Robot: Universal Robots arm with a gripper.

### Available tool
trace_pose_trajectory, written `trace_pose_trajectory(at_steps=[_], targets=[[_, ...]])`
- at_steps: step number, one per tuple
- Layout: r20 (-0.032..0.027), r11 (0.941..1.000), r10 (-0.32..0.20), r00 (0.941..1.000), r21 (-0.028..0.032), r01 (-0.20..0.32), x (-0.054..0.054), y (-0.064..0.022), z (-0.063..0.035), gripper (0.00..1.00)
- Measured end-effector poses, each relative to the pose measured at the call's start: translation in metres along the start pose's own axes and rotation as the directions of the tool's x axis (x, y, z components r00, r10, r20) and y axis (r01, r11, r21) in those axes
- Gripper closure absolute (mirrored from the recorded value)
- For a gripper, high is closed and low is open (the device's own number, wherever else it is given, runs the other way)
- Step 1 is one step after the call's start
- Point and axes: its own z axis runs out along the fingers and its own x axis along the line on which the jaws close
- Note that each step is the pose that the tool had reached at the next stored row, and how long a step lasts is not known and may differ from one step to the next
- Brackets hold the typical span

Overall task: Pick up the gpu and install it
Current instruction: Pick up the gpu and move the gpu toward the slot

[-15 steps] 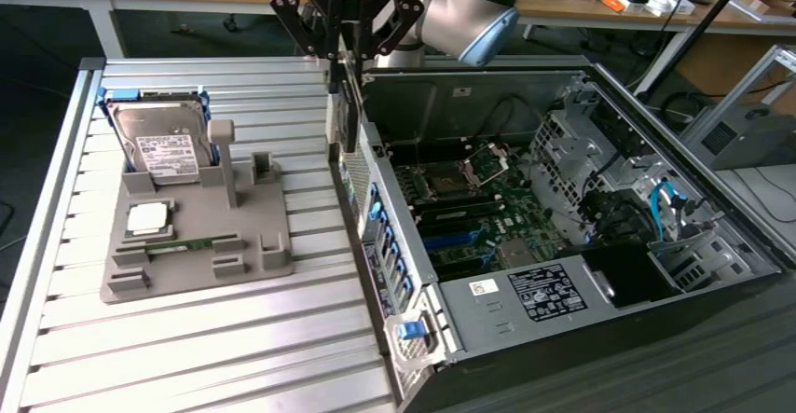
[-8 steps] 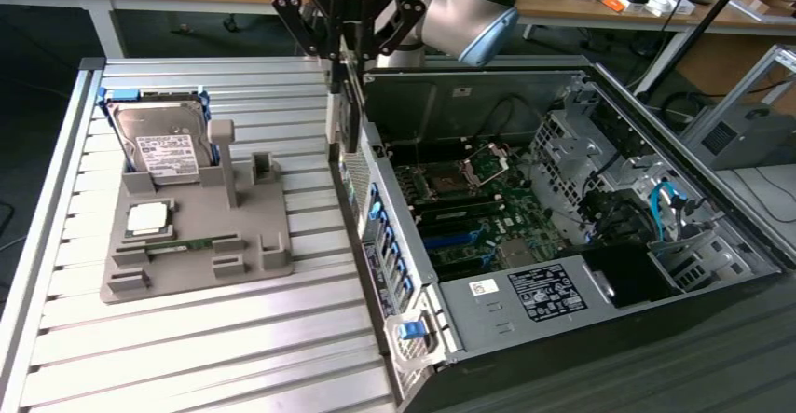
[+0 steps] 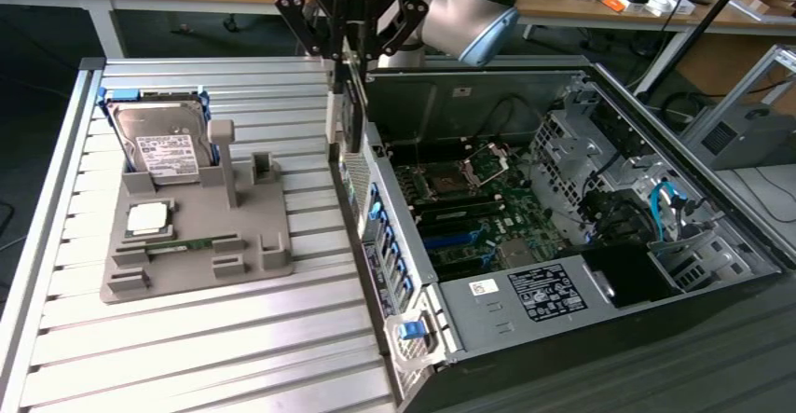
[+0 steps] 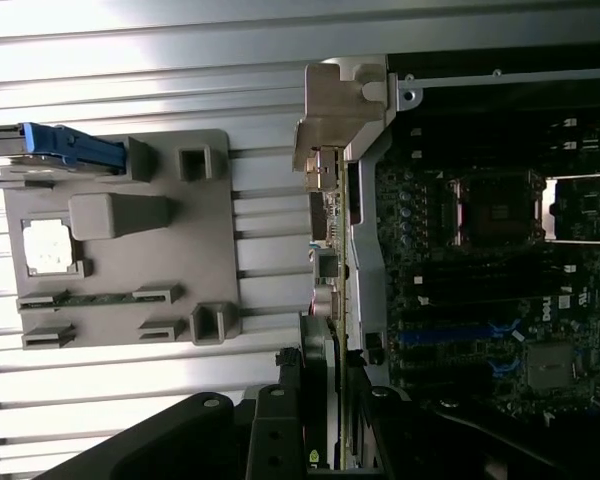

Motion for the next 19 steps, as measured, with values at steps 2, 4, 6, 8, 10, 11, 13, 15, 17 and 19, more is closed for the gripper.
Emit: trace_pose_trajectory(at_steps=[2,4,6,8,10,11,13,15,17,19], targets=[[0.0001,1.0,0.0,1.0,0.0009,0.0,-0.0007,0.0,0.0,0.73],[0.0001,1.0,0.0,1.0,0.0019,0.0,-0.0014,0.0001,0.0,0.73],[0.0001,1.0,0.0,1.0,0.0025,0.0,-0.0018,0.0001,0.0,0.73],[0.0002,1.0,0.0,1.0,0.0034,0.0,-0.0024,0.0002,0.0,0.73],[0.0003,1.0,0.0,1.0,0.0041,0.0,-0.003,0.0002,0.0001,0.73],[0.0003,1.0,0.0,1.0,0.0046,0.0,-0.0033,0.0002,0.0001,0.73],[0.0003,1.0,0.0,1.0,0.0052,0.0,-0.0037,0.0003,0.0001,0.73],[0.0004,1.0,0.0,1.0,0.0058,0.0,-0.0042,0.0003,0.0001,0.73],[0.0004,1.0,0.0,1.0,0.0065,0.0,-0.0046,0.0004,0.0001,0.73],[0.0005,1.0,0.0,1.0,0.0074,0.0,-0.0052,0.0004,0.0001,0.73]])
